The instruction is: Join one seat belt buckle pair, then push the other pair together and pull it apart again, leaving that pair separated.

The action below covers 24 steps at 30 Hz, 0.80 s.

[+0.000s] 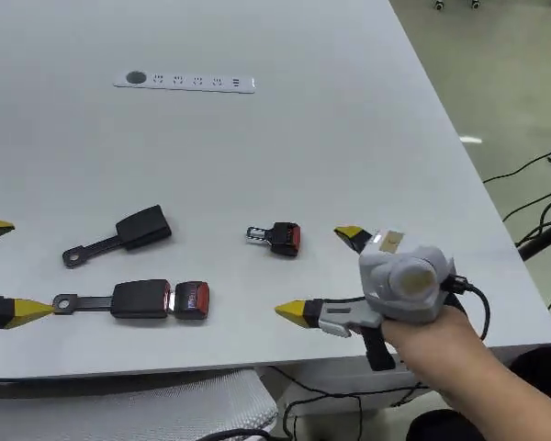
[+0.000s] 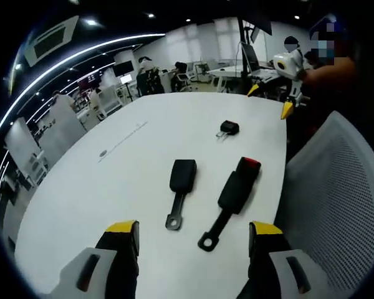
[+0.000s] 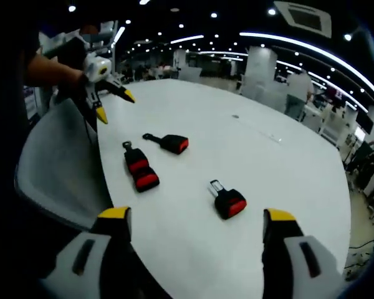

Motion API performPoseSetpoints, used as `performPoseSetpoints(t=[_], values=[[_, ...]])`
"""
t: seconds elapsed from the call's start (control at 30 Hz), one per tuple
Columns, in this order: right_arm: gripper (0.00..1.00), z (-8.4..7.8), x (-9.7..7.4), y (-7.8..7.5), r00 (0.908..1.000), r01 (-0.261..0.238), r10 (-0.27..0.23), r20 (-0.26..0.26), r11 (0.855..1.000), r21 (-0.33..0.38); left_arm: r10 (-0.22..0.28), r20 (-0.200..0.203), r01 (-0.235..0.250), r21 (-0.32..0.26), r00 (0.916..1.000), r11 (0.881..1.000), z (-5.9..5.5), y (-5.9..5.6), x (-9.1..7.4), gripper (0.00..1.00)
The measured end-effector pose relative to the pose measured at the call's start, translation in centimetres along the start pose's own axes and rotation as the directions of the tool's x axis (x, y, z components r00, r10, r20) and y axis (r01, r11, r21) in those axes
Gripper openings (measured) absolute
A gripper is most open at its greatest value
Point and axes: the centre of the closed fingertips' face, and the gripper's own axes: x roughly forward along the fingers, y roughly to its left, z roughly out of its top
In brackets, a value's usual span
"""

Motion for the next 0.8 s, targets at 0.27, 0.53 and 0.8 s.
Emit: performPoseSetpoints(t=[0.27,0.53,0.8], values=[[1.00,-1.1,-0.6,-0.6,0.9987,0.041,-0.039,-0.033,0.998,0.041,0.038,0.056,-0.036,-0.031,0.9977,0.999,0.1,-0.3,-1.7,0.91],[1.00,-0.9,-0.5,0.0,0.9990,0.033,-0.031,-0.033,0.998,0.048,0.066,0.070,-0.061,-0.076,0.9954,0.995,-0.4,0.4,-1.7,1.00],[1.00,-1.2,-0.2,0.4,0.9992,0.028,-0.027,-0.028,0.999,0.036,0.066,0.053,-0.062,-0.076,0.9964,0.995,-1.4,0.7,-1.3,1.00]])
